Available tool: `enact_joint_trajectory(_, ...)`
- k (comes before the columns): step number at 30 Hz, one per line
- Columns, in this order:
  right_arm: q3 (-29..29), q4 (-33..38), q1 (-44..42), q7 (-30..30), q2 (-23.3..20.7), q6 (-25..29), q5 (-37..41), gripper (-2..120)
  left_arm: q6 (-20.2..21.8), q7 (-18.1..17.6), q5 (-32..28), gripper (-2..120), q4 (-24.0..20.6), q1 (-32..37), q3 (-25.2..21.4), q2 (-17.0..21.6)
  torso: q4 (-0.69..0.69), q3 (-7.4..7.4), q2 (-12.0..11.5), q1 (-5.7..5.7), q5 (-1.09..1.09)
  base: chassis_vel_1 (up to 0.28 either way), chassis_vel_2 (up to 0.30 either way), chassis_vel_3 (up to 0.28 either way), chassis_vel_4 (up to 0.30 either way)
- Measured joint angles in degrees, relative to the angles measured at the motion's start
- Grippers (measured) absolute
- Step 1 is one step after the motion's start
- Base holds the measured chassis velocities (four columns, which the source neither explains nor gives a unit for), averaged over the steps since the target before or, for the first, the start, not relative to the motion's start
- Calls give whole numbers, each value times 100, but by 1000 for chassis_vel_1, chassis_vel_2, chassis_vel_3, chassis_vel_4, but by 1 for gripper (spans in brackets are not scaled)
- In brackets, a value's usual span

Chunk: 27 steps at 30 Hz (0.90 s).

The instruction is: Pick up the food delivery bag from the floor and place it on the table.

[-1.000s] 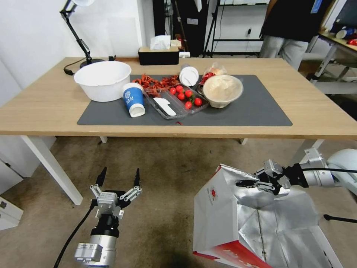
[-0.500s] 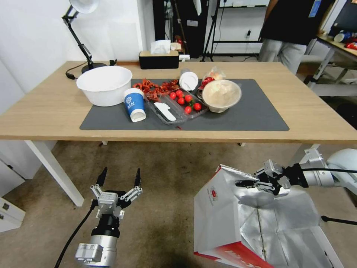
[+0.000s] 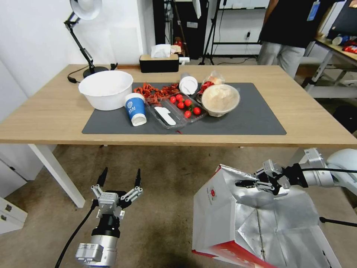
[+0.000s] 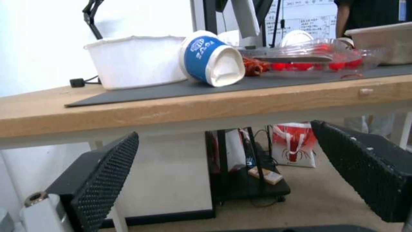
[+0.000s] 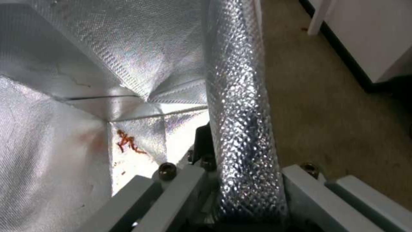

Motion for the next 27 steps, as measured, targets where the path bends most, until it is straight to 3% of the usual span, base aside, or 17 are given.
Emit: enact_joint_trajectory(27, 27, 57, -36, -12, -1, 16, -9, 0, -7, 43, 48, 100, -61, 72, -7, -18, 0, 392, 681, 289, 0, 0, 0, 0, 0)
